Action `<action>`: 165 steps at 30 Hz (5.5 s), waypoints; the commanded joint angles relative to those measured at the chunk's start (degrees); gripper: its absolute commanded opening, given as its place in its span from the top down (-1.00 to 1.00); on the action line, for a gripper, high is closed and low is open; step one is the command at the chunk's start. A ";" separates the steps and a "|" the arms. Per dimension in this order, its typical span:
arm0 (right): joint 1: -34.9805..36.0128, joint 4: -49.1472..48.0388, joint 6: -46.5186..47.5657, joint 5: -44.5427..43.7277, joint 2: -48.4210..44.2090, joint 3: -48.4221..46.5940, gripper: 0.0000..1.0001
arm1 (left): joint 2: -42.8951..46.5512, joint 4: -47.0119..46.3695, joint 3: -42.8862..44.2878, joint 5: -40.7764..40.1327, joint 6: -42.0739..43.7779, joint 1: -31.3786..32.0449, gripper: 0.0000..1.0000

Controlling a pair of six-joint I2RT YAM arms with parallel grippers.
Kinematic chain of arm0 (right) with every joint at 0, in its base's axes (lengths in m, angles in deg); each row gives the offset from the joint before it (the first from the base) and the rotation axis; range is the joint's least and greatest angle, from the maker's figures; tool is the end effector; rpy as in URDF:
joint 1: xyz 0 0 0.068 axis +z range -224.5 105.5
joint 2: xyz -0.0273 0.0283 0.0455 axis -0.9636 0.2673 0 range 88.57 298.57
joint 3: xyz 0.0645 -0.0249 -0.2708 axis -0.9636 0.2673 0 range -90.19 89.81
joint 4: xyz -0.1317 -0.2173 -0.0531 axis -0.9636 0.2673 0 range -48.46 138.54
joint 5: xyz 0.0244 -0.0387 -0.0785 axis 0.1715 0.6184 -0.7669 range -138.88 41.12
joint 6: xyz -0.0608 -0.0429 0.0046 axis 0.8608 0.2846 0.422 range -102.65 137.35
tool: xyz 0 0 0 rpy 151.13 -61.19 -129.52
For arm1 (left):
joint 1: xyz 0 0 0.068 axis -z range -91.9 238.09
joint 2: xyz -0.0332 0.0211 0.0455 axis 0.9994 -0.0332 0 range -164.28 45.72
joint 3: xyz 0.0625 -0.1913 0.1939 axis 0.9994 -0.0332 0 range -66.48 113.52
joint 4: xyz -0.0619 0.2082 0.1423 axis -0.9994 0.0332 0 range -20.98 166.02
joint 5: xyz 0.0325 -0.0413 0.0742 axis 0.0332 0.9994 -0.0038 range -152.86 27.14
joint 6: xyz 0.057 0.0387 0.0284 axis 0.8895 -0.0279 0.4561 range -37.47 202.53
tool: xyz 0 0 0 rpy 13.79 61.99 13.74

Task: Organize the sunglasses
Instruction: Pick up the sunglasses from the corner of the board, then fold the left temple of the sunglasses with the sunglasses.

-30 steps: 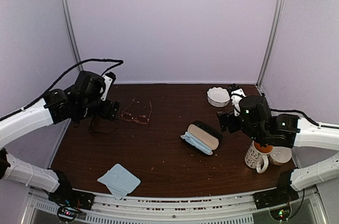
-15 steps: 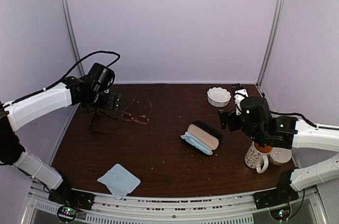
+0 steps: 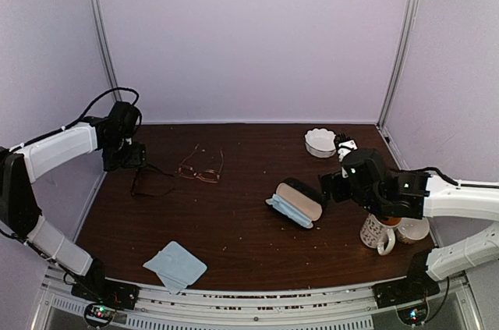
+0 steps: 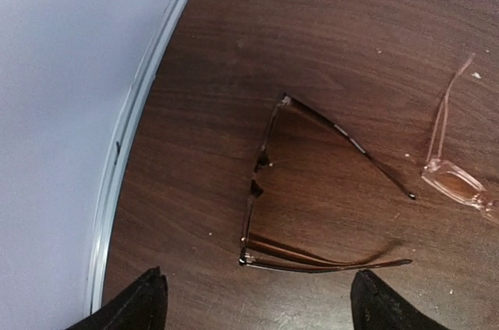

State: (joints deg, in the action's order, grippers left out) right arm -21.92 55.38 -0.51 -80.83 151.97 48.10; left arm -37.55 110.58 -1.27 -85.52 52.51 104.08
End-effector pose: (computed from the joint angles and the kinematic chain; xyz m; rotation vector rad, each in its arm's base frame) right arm 0.1783 0.1784 0.2478 -0.3258 2.0634 0.1302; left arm 0.2995 -0.0607 0.2505 -0.4402 2.4633 0.1956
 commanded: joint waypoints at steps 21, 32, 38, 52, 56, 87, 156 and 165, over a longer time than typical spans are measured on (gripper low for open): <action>-0.37 5.00 -1.36 1.45 4.44 -3.22 -1.00 | -14.51 -5.21 -2.96 7.58 6.60 -8.93 0.41; -0.32 5.67 -1.29 1.69 5.37 -4.14 -1.00 | -16.53 -6.86 -2.91 8.80 7.34 -9.90 0.70; -0.34 6.22 -0.87 1.57 5.86 -4.60 -1.00 | -16.75 -7.15 -3.04 8.63 7.34 -9.86 0.89; -0.34 6.45 -0.73 1.62 5.87 -5.00 -1.00 | -13.53 -6.38 -4.66 8.28 7.00 -9.91 1.00; -0.37 6.57 -0.77 1.71 5.53 -5.05 -1.00 | -11.07 -5.38 -5.53 8.42 6.82 -9.89 1.00; -0.35 7.04 -2.48 4.16 -0.61 -2.82 -1.00 | 7.44 -1.87 -10.15 13.19 3.87 4.79 1.00; -0.28 -35.70 -25.36 44.42 0.24 3.06 -0.92 | 3.49 -14.83 4.57 37.24 7.50 35.24 1.00; -0.26 -36.84 -25.50 47.00 3.96 1.59 -0.92 | 3.51 -15.83 4.58 37.87 6.83 35.73 1.00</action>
State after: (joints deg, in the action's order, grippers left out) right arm -21.92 20.67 -25.67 -35.56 155.20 51.49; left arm -34.01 98.65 1.59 -49.15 60.10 139.27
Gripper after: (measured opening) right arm 0.959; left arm 0.030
